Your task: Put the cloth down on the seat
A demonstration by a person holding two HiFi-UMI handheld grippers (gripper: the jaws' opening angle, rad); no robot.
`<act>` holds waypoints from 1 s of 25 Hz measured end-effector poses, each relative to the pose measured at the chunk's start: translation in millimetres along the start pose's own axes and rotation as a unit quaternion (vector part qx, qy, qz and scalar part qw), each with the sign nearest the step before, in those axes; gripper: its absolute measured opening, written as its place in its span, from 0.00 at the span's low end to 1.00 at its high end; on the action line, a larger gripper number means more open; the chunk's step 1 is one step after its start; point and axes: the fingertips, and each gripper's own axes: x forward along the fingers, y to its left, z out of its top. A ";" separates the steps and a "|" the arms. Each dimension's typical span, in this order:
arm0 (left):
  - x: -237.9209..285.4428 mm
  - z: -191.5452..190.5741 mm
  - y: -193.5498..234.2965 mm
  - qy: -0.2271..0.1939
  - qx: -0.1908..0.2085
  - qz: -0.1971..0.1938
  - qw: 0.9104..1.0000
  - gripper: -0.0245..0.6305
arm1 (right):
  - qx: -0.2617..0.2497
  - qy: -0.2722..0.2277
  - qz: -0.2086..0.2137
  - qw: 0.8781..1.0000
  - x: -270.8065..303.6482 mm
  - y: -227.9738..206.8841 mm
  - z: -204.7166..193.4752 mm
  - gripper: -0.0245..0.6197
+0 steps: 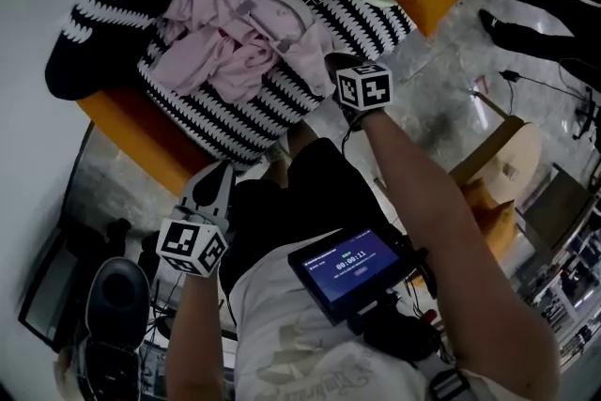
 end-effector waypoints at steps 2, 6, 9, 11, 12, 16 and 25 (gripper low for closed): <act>-11.6 2.0 1.2 -0.013 0.003 0.002 1.000 0.05 | -0.017 -0.013 0.009 1.000 -13.8 17.6 8.4 0.08; -39.0 -1.2 -3.8 -0.033 0.001 0.004 0.999 0.05 | -0.043 -0.033 0.024 0.998 -49.7 54.4 16.9 0.07; -50.2 3.6 -4.8 -0.056 0.010 0.000 0.998 0.05 | -0.077 -0.053 0.025 0.995 -77.9 73.5 31.9 0.07; -59.5 6.8 -3.5 -0.069 0.017 -0.002 0.997 0.05 | -0.102 -0.065 0.023 0.992 -98.1 87.5 39.5 0.07; -66.6 7.2 -3.4 -0.073 0.020 -0.002 0.997 0.05 | -0.111 -0.070 0.023 0.991 -109.5 95.9 39.7 0.07; -96.7 14.4 -5.0 -0.093 0.031 0.001 0.995 0.05 | -0.145 -0.092 0.025 0.985 -157.7 128.5 40.1 0.07; -145.4 41.7 -16.4 -0.145 0.058 0.008 0.988 0.05 | -0.270 -0.183 0.057 0.944 -258.1 198.9 79.4 0.06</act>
